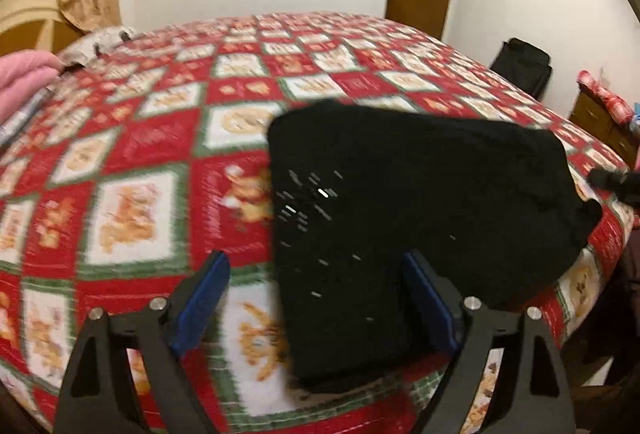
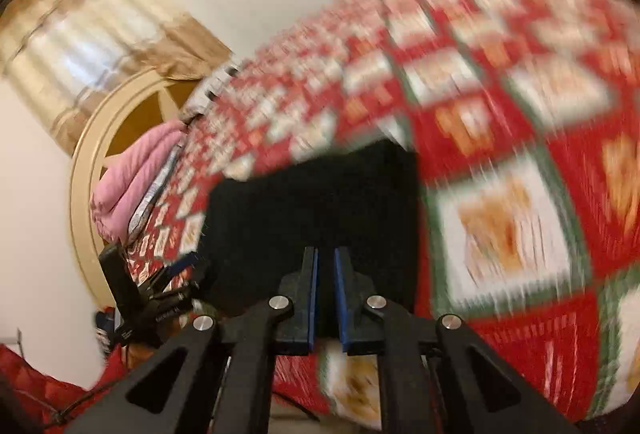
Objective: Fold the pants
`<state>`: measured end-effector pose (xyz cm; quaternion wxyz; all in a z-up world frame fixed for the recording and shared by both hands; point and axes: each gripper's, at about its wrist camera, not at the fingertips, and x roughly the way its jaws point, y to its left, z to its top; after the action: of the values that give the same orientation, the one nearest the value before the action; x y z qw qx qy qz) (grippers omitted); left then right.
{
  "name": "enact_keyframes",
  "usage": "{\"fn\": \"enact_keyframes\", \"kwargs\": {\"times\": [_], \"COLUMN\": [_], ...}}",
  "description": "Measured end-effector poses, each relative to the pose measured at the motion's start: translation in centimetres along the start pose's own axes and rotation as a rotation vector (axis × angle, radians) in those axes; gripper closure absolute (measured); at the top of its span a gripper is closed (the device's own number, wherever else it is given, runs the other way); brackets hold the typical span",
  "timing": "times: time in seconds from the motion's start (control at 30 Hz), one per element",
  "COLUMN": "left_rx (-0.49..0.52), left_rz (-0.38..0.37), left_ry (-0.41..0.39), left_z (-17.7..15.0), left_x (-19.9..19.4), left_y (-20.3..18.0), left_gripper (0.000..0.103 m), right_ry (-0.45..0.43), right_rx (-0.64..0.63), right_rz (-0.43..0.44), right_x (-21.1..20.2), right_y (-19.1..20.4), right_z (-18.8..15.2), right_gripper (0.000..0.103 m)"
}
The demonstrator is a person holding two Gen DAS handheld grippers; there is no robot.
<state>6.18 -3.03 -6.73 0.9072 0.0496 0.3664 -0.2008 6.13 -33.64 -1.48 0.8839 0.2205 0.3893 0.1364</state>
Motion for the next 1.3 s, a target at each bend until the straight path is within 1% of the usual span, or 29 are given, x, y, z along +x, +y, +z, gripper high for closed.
{"fn": "enact_keyframes", "kwargs": {"times": [0.07, 0.13, 0.2, 0.27, 0.3, 0.37, 0.4, 0.43, 0.5, 0.53, 0.6, 0.67, 0.7, 0.73, 0.8, 0.9, 0.97, 1.03, 1.13, 1.17, 1.23, 1.3], "left_rx": [0.006, 0.005, 0.013, 0.013, 0.001, -0.019, -0.023, -0.021, -0.025, -0.026, -0.019, -0.014, -0.015, -0.018, -0.017, 0.025, 0.054, 0.05, 0.035, 0.039, 0.047, 0.011], "left_rz": [0.027, 0.023, 0.033, 0.038, 0.034, 0.02, 0.021, 0.025, 0.019, 0.013, 0.011, 0.024, 0.026, 0.023, 0.011, 0.005, 0.006, 0.002, 0.015, 0.024, 0.056, 0.035], "left_ry": [-0.047, -0.066, -0.055, -0.018, 0.0, 0.009, 0.021, 0.025, 0.021, 0.024, 0.025, -0.018, -0.038, -0.065, -0.101, -0.116, -0.107, -0.086, -0.037, -0.018, 0.041, 0.04], "left_z": [0.4, 0.6, 0.3, -0.3, -0.7, -1.0, -1.1, -1.2, -1.2, -1.1, -0.7, 0.2, 0.6, 1.2, 2.2, 3.4, 3.8, 3.9, 3.6, 3.3, 2.7, 2.6], "left_x": [-1.2, -1.6, -1.0, -0.1, 0.3, 0.6, 0.8, 1.0, 1.0, 1.0, 0.7, -0.6, -1.1, -1.8, -2.4, -1.7, -0.6, 0.4, 2.2, 2.7, 4.1, 3.7], "left_y": [0.1, 0.2, 0.1, 0.2, 0.5, 0.9, 1.0, 1.1, 1.2, 1.3, 1.4, 1.7, 1.8, 1.9, 2.0, 1.0, 0.1, -0.3, -0.6, -0.7, -0.5, 0.0], "left_gripper": [0.013, 0.013, 0.013, 0.013, 0.013, 0.013, 0.013, 0.013, 0.013, 0.013, 0.013, 0.013, 0.013, 0.013, 0.013, 0.013, 0.013, 0.013, 0.013, 0.013, 0.012, 0.012], "right_ry": [-0.026, 0.0, 0.052, 0.105, 0.13, 0.195, 0.251, 0.228, 0.202, 0.193, 0.166, 0.093, 0.064, 0.042, 0.018, 0.031, 0.022, -0.008, 0.007, 0.007, -0.037, -0.033], "right_rx": [-0.107, -0.19, -0.258, -0.297, -0.305, -0.321, -0.319, -0.313, -0.321, -0.324, -0.298, -0.243, -0.229, -0.233, -0.267, -0.274, -0.249, -0.22, -0.123, -0.098, -0.088, -0.109], "right_rz": [0.019, 0.067, 0.096, 0.103, 0.089, -0.001, -0.054, -0.038, -0.058, -0.065, -0.037, 0.037, 0.057, 0.056, 0.021, -0.029, -0.097, -0.149, -0.204, -0.19, -0.156, -0.165], "right_x": [0.5, 2.7, 7.0, 11.6, 13.8, 18.7, 21.2, 22.3, 23.3, 23.3, 21.8, 18.5, 16.7, 14.8, 11.6, 7.5, 5.2, 3.7, 3.9, 4.2, 4.2, 4.0], "right_y": [3.4, 6.7, 9.8, 11.7, 12.2, 12.6, 12.5, 12.6, 13.0, 13.2, 12.9, 12.2, 11.9, 11.7, 10.9, 8.8, 6.8, 4.9, 1.1, 0.1, -0.8, -0.3], "right_z": [0.8, 1.7, 2.2, 2.7, 2.8, 2.7, 2.4, 2.5, 2.8, 2.8, 2.9, 3.0, 3.1, 3.1, 2.7, 1.1, 0.1, -0.5, -1.1, -1.4, -2.1, -1.9], "right_gripper": [0.094, 0.094, 0.094, 0.094, 0.094, 0.094, 0.094, 0.094, 0.094, 0.094, 0.094, 0.094, 0.094, 0.094, 0.094, 0.094, 0.094, 0.094, 0.094, 0.094, 0.094, 0.094]}}
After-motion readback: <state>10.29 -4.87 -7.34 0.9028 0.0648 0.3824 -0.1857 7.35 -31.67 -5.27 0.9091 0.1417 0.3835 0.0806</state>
